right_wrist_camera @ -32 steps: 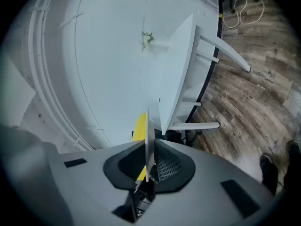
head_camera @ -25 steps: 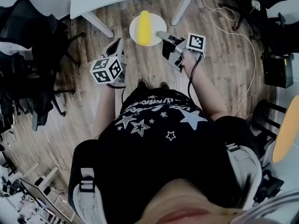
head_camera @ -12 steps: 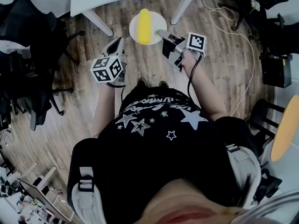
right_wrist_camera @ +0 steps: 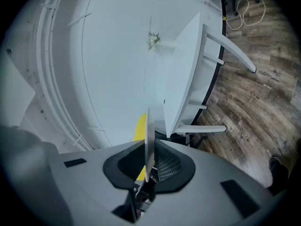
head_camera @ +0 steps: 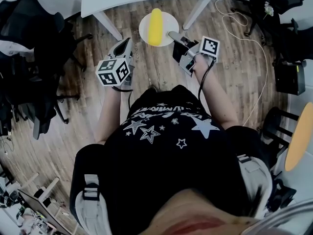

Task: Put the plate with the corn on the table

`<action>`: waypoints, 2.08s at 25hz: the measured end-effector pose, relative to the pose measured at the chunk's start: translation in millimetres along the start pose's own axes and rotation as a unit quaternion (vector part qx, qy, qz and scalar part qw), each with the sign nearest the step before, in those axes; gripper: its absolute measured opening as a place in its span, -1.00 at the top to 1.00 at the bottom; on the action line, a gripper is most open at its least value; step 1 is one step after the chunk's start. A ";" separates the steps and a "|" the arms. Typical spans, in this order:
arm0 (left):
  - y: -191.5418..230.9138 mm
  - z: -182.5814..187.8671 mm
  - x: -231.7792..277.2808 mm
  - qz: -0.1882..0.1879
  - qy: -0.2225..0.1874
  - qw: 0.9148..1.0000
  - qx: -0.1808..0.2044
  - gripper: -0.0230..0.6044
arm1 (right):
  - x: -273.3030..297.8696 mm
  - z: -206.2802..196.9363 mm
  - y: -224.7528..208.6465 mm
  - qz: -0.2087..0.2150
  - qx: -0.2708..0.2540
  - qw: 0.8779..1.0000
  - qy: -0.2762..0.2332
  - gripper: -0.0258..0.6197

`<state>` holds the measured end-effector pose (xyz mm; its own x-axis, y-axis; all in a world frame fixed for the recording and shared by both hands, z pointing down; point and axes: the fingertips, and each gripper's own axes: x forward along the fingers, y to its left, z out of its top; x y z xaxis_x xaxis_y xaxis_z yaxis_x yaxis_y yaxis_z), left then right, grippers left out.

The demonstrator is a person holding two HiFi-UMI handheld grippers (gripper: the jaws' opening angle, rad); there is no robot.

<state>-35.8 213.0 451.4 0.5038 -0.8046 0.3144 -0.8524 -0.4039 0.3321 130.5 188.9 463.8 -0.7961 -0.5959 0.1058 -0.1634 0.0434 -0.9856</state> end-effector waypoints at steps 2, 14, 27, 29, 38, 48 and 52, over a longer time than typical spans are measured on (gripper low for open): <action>8.1 -2.0 -0.9 0.000 0.004 1.000 0.004 0.91 | 5.2 -2.5 -0.2 0.002 0.005 1.000 -0.006 0.79; 43.9 10.7 35.8 0.027 0.012 0.999 -0.013 0.91 | 46.9 39.4 -14.5 -0.001 0.014 1.000 0.006 0.78; 72.4 65.2 150.5 0.060 0.004 0.998 -0.014 0.91 | 114.3 159.3 -17.5 0.019 -0.003 0.999 0.050 0.78; 72.5 71.3 167.6 0.062 0.005 0.998 -0.015 0.91 | 121.3 177.5 -18.6 0.022 -0.003 0.998 0.054 0.78; 77.5 95.4 223.9 0.084 0.010 0.996 -0.004 0.91 | 140.5 241.8 -29.9 0.026 -0.004 0.997 0.073 0.78; 85.2 102.0 264.2 0.122 -0.001 0.992 -0.023 0.91 | 167.9 286.2 -45.6 0.025 -0.011 0.993 0.118 0.78; 96.1 103.4 260.7 0.137 0.002 0.990 -0.027 0.91 | 186.3 286.3 -42.4 0.032 -0.004 0.990 0.137 0.78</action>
<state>-0.9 -80.6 473.3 0.2544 -0.8793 0.4027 -0.9488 -0.1462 0.2801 156.0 -153.5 487.5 -0.9332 -0.3513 0.0756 -0.1107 0.0810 -0.9905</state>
